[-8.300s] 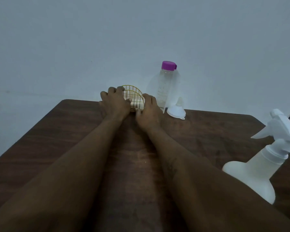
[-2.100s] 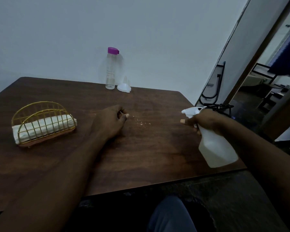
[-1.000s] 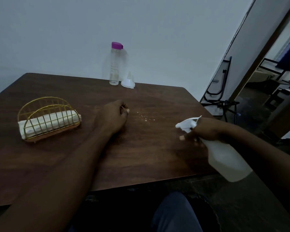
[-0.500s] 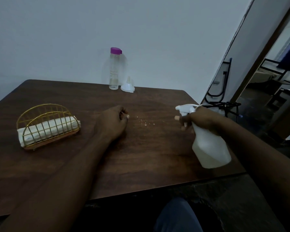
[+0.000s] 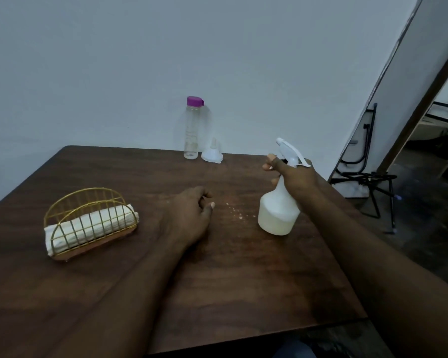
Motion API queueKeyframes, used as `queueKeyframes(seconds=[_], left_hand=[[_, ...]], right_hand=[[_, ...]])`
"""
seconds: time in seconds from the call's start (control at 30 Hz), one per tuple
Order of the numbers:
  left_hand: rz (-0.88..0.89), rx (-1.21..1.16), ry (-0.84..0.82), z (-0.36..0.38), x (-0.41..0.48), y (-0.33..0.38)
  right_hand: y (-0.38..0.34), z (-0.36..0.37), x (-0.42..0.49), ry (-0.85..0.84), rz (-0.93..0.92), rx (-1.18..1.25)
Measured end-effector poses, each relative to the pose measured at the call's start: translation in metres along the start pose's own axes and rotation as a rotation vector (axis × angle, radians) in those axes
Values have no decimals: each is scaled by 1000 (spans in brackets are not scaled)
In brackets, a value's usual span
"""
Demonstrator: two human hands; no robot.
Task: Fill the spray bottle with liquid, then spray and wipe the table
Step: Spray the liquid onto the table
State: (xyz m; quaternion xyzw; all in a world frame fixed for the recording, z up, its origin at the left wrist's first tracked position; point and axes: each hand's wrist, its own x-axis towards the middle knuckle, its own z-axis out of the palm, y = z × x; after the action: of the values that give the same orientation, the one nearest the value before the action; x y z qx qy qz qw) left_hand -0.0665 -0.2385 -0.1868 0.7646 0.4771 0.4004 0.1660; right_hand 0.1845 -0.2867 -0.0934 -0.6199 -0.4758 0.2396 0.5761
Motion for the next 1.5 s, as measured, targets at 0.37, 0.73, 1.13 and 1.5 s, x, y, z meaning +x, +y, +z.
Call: queueKeyframes(seconds=[0.37,0.73,1.13,1.5], left_hand=[[44,5,0,5,-3,6],[47,2,12,10,2,14],[57,149,-264,55,116,18],[29,127,-204,138,221,15]], right_hand=[[21,-24,-11,19,-27,-308],[14,-27,21,46,-136,-305],[38,34,125,-93,-96,-248],[81,58,215,-124,-151,-458]])
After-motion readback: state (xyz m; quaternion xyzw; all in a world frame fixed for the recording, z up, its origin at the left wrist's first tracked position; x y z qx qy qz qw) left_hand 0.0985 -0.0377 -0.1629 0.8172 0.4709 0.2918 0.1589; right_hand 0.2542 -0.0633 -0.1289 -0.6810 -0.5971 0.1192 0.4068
